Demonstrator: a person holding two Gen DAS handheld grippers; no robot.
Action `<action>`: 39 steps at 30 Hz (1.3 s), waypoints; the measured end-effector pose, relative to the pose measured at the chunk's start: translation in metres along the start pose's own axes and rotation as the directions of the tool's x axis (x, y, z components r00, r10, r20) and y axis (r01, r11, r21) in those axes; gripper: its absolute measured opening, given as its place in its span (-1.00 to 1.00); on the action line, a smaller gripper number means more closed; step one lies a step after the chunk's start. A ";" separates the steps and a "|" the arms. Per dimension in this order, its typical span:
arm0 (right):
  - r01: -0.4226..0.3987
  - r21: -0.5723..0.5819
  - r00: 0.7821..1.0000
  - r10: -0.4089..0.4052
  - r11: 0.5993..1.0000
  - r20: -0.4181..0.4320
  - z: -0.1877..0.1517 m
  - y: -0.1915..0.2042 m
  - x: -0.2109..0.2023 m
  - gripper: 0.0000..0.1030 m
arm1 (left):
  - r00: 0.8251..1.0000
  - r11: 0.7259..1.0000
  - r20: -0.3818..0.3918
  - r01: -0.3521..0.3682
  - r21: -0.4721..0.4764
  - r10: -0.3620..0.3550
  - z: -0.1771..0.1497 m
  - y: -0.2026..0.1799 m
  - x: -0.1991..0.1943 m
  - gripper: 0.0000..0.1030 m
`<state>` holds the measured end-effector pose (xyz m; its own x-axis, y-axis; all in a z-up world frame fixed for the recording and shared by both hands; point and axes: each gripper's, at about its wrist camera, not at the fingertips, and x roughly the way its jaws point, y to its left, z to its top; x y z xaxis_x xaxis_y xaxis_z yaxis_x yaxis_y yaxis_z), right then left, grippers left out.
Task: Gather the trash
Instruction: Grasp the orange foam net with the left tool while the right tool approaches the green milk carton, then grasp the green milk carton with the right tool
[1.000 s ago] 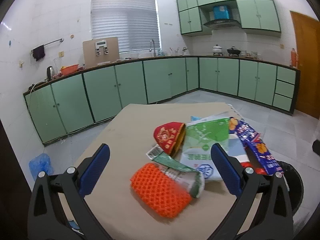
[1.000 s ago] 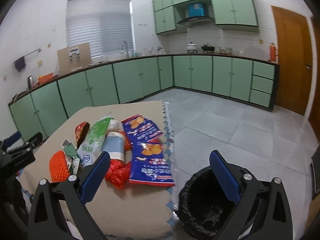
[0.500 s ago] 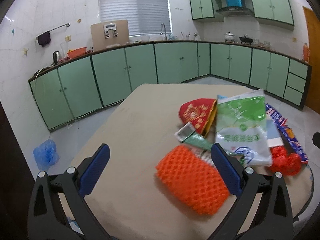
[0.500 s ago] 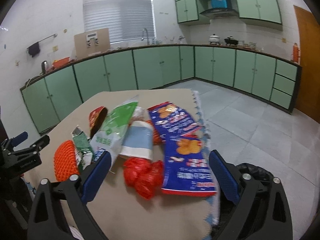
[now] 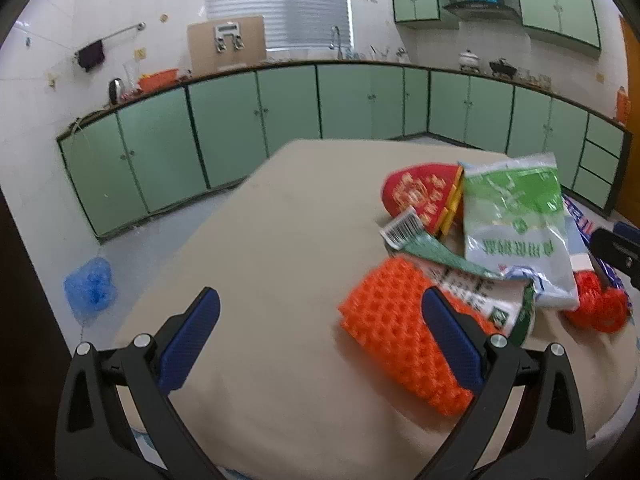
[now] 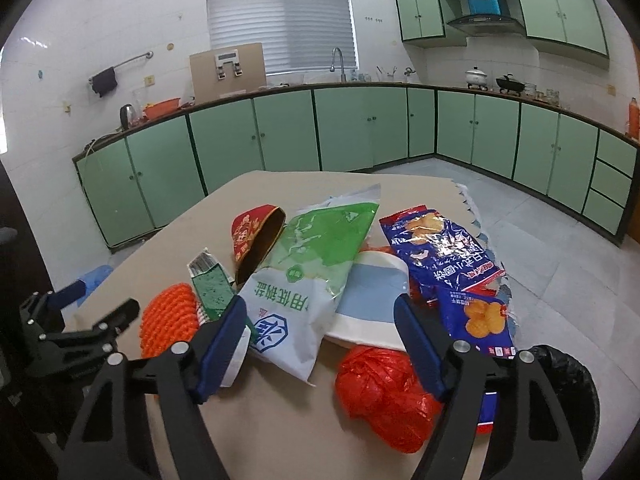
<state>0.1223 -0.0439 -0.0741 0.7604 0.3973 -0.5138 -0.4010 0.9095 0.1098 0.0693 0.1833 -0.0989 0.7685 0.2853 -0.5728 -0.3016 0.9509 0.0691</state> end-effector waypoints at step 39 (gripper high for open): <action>-0.098 -0.089 0.995 0.094 0.991 -0.043 -0.015 0.027 0.016 0.42 | 0.985 0.985 -0.046 0.167 -0.046 -0.169 -0.015 -0.008 0.003 -0.77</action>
<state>0.1155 -0.0149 -0.0923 0.6963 0.4757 -0.5374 -0.5176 0.8516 0.0832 0.0655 0.1748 -0.1139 0.7817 0.1150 -0.6130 -0.1948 0.9787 -0.0647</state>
